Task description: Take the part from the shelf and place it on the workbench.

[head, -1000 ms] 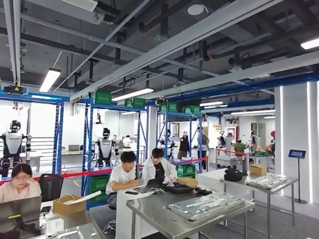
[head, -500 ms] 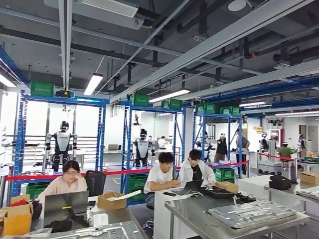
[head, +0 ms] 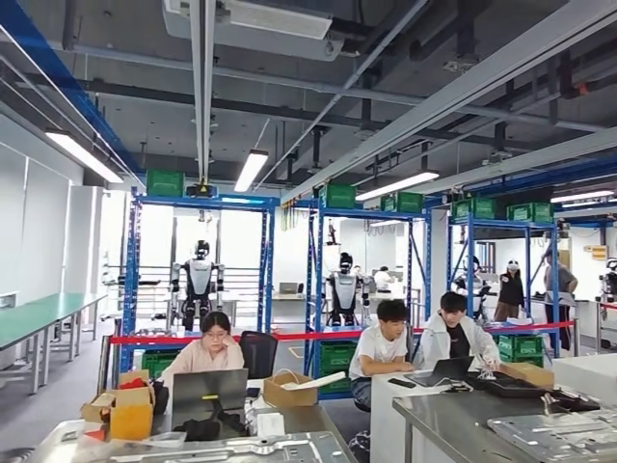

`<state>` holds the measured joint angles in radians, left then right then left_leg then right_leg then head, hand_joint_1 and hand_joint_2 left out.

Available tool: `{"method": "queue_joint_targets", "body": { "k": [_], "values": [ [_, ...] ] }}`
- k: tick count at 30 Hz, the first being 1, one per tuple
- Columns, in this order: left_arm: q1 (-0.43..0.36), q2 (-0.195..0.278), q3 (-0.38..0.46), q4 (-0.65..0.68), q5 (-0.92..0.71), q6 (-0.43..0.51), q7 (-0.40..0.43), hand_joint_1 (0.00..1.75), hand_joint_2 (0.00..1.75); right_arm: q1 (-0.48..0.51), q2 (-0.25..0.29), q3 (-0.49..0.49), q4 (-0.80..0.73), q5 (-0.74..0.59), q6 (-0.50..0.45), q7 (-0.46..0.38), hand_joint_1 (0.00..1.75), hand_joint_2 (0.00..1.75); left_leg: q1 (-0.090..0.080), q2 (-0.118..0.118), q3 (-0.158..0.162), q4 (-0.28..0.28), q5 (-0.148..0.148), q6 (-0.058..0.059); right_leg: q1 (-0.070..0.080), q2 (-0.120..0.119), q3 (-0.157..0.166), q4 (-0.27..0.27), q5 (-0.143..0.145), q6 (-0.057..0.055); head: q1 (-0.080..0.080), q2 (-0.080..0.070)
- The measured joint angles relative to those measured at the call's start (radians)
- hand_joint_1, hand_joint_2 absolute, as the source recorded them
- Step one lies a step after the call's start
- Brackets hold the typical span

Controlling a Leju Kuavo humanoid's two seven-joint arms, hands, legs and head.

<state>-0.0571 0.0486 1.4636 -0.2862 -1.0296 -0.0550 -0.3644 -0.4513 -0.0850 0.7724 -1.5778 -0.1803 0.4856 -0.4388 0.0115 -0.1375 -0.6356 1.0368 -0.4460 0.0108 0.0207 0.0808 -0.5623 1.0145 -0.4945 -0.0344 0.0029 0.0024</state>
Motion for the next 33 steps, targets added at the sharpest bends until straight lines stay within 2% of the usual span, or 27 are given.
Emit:
{"method": "queue_joint_targets", "body": {
  "k": [1,3,4,5,6,7,8,10,11,12,13,15,17,18,19,21,22,23,24,26,27,28,30,32,33],
  "values": [
    [0.004,0.0,0.0,0.0,0.0,0.0,-0.001,0.0,1.75,0.0,0.002,0.0,0.0,-0.005,0.001,0.001,1.75,1.75,-0.002,0.006,-0.002,0.002,-0.003,-0.004,-0.003,-0.01,0.005,-0.012,0.003,0.0,0.0,0.0],
    [0.004,0.001,0.0,0.0,0.0,0.0,-0.003,0.0,1.75,0.001,0.007,0.0,0.002,-0.016,0.004,0.004,1.75,1.75,-0.008,0.051,-0.024,0.051,-0.042,-0.012,-0.009,-0.031,0.015,-0.034,0.012,0.001,0.0,0.0],
    [0.002,0.002,0.0,0.0,0.001,0.0,-0.004,0.0,1.75,0.002,0.008,-0.001,0.003,-0.019,0.005,0.006,1.75,1.75,-0.007,0.083,-0.047,0.103,-0.074,-0.017,-0.009,-0.041,0.017,-0.038,0.014,0.001,0.0,0.0],
    [-0.002,0.002,0.0,0.0,0.001,0.0,-0.005,0.0,1.75,0.005,0.008,-0.001,0.005,-0.021,0.006,0.006,1.75,1.75,-0.004,0.103,-0.074,0.165,-0.107,-0.023,-0.01,-0.051,0.017,-0.038,0.014,0.002,0.0,0.0],
    [-0.004,0.003,0.0,0.0,0.001,0.0,-0.005,0.0,1.75,0.008,0.008,-0.001,0.008,-0.022,0.006,0.007,1.75,1.75,0.001,0.114,-0.097,0.219,-0.127,-0.029,-0.011,-0.061,0.016,-0.038,0.014,0.003,0.0,0.0],
    [-0.004,0.003,0.0,0.0,0.001,0.0,-0.006,0.0,1.75,0.011,0.008,-0.001,0.01,-0.022,0.007,0.007,1.75,1.75,0.007,0.12,-0.106,0.246,-0.131,-0.036,-0.012,-0.069,0.016,-0.037,0.012,0.005,0.0,0.0],
    [-0.004,0.003,0.0,0.0,0.0,0.0,-0.006,0.0,1.75,0.013,0.008,-0.001,0.013,-0.022,0.007,0.007,1.75,1.75,0.014,0.124,-0.097,0.236,-0.118,-0.043,-0.014,-0.075,0.016,-0.036,0.011,0.008,0.0,0.0],
    [-0.002,0.004,0.0,0.0,0.0,0.0,-0.007,0.0,1.75,0.015,0.008,-0.001,0.015,-0.022,0.008,0.007,1.75,1.75,0.028,0.131,-0.031,0.122,-0.061,-0.059,-0.021,-0.083,0.016,-0.029,0.004,0.02,0.0,0.0],
    [-0.003,0.004,0.0,0.0,0.0,0.0,-0.007,0.0,1.75,0.014,0.008,-0.001,0.015,-0.022,0.008,0.007,1.75,1.75,0.03,0.132,0.003,0.061,-0.041,-0.063,-0.021,-0.085,0.015,-0.022,-0.001,0.028,0.0,0.0],
    [-0.003,0.004,0.0,0.0,0.0,-0.001,-0.008,0.0,1.75,0.014,0.008,-0.001,0.016,-0.022,0.008,0.007,1.75,1.75,0.031,0.132,0.026,0.018,-0.031,-0.059,-0.022,-0.086,0.013,-0.016,-0.005,0.036,0.0,0.0],
    [-0.003,0.004,0.0,0.0,0.0,-0.001,-0.008,0.0,1.75,0.015,0.008,-0.001,0.016,-0.023,0.008,0.007,1.75,1.75,0.028,0.131,0.036,0.0,-0.032,-0.052,-0.021,-0.086,0.011,-0.011,-0.008,0.043,-0.001,0.0],
    [-0.002,0.004,0.0,0.0,0.0,-0.001,-0.008,0.0,1.75,0.016,0.008,-0.001,0.017,-0.024,0.008,0.008,1.75,1.75,0.021,0.129,0.038,0.0,-0.037,-0.029,-0.025,-0.086,0.011,-0.01,-0.01,0.053,-0.002,0.0],
    [-0.001,0.005,0.0,0.0,0.001,-0.001,-0.009,0.0,1.75,0.016,0.008,-0.001,0.017,-0.025,0.008,0.007,1.75,1.75,0.018,0.129,0.04,-0.002,-0.037,-0.014,-0.03,-0.085,0.006,0.008,-0.026,0.061,-0.002,0.0],
    [-0.001,0.005,0.0,0.0,0.001,-0.001,-0.009,0.0,1.75,0.016,0.008,-0.001,0.017,-0.025,0.008,0.007,1.75,1.75,0.017,0.129,0.042,-0.003,-0.038,-0.007,-0.031,-0.085,-0.01,0.044,-0.046,0.063,-0.002,0.0],
    [-0.002,0.006,0.0,0.0,0.001,-0.002,-0.009,0.0,1.75,0.016,0.008,-0.001,0.017,-0.025,0.008,0.007,1.75,1.75,0.014,0.129,0.042,-0.003,-0.039,-0.001,-0.031,-0.085,-0.039,0.103,-0.074,0.063,-0.002,0.0],
    [-0.002,0.006,0.0,0.0,0.0,-0.003,-0.009,0.0,1.75,0.02,0.008,-0.001,0.017,-0.025,0.007,0.007,1.75,1.75,0.006,0.128,0.044,-0.003,-0.042,0.007,-0.03,-0.085,-0.116,0.245,-0.124,0.06,-0.002,0.0],
    [-0.001,0.006,0.0,0.0,0.0,-0.003,-0.009,0.0,1.75,0.022,0.008,-0.001,0.018,-0.025,0.007,0.007,1.75,1.75,0.002,0.128,0.046,-0.002,-0.044,0.011,-0.028,-0.084,-0.144,0.288,-0.128,0.056,-0.002,0.0],
    [0.0,0.006,0.0,0.0,0.0,-0.004,-0.009,0.0,1.75,0.024,0.008,-0.001,0.018,-0.025,0.007,0.007,1.75,1.75,-0.002,0.127,0.05,-0.002,-0.047,0.014,-0.025,-0.084,-0.154,0.292,-0.112,0.05,-0.002,0.0],
    [0.0,0.006,0.0,0.0,0.0,-0.004,-0.009,0.0,1.75,0.025,0.008,-0.001,0.018,-0.025,0.007,0.007,1.75,1.75,-0.005,0.126,0.055,-0.002,-0.05,0.016,-0.02,-0.083,-0.144,0.255,-0.078,0.043,-0.002,0.0],
    [0.0,0.005,0.0,0.0,0.0,-0.004,-0.009,0.0,1.75,0.023,0.008,-0.001,0.018,-0.025,0.007,0.007,1.75,1.75,-0.007,0.124,0.067,-0.003,-0.059,0.017,-0.006,-0.08,-0.092,0.122,0.003,0.024,-0.001,0.0],
    [-0.001,0.005,0.0,0.0,0.0,-0.005,-0.009,0.0,1.75,0.022,0.008,-0.001,0.018,-0.026,0.007,0.007,1.75,1.75,-0.007,0.123,0.07,-0.004,-0.062,0.015,0.001,-0.079,-0.07,0.067,0.027,0.016,-0.002,0.0],
    [-0.002,0.004,0.0,0.0,0.0,-0.005,-0.009,0.0,1.75,0.02,0.008,-0.002,0.018,-0.026,0.007,0.007,1.75,1.75,-0.006,0.122,0.07,-0.004,-0.064,0.013,0.006,-0.079,-0.055,0.033,0.035,0.009,-0.002,0.0],
    [-0.002,0.003,0.0,0.0,0.0,-0.006,-0.009,0.0,1.75,0.019,0.008,-0.002,0.017,-0.026,0.007,0.007,1.75,1.75,-0.005,0.122,0.069,-0.009,-0.066,0.006,0.009,-0.078,-0.047,0.009,0.028,0.003,-0.003,0.001],
    [-0.002,0.004,0.0,0.0,0.0,-0.007,-0.009,0.0,1.75,0.02,0.009,-0.002,0.016,-0.026,0.007,0.006,1.75,1.75,-0.004,0.124,0.072,-0.006,-0.074,-0.002,0.003,-0.08,-0.031,-0.015,0.029,0.002,-0.003,0.0],
    [-0.003,0.004,0.0,0.0,0.0,-0.007,-0.009,0.0,1.75,0.019,0.01,-0.002,0.015,-0.027,0.007,0.006,1.75,1.75,-0.005,0.125,0.065,0.014,-0.086,-0.006,-0.002,-0.082,-0.02,-0.027,0.03,0.002,-0.003,0.0]
  ]
}}
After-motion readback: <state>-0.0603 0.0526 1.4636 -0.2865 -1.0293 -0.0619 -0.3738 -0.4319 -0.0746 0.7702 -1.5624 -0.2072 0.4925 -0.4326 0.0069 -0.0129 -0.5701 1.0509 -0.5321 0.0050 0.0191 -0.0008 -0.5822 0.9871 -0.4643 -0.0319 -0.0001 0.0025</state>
